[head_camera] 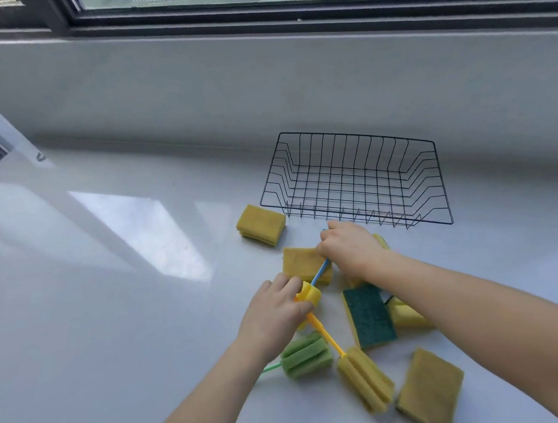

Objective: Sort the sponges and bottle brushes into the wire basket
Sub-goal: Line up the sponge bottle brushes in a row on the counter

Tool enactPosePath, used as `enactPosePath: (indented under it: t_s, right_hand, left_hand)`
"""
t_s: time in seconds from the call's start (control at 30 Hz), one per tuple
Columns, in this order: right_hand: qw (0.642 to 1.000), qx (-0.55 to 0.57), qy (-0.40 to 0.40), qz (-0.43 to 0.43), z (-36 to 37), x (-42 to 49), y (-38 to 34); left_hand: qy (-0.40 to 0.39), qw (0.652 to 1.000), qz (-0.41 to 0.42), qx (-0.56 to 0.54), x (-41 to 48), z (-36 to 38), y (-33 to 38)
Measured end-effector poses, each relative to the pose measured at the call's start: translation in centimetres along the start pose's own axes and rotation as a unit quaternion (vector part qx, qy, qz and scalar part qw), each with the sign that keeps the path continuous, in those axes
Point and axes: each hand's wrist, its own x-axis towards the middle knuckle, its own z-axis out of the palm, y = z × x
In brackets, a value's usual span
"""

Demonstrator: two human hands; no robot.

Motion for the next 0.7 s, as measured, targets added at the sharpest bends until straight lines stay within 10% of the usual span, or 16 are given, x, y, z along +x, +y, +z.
enactPosePath:
  t_s: [0.4,0.7]
  right_hand:
    - [0.993,0.026,0.11,0.045,-1.5,-2.1,3.2]
    - [0.957,0.177,0.16,0.166,-3.2,-3.7,3.1]
  left_hand:
    - [0.103,0.989,-0.068,-0.085,-1.9,-2.7,-2.7]
    - [0.126,0.941,-0.283,-0.137,-6.1,-3.1,-5.4]
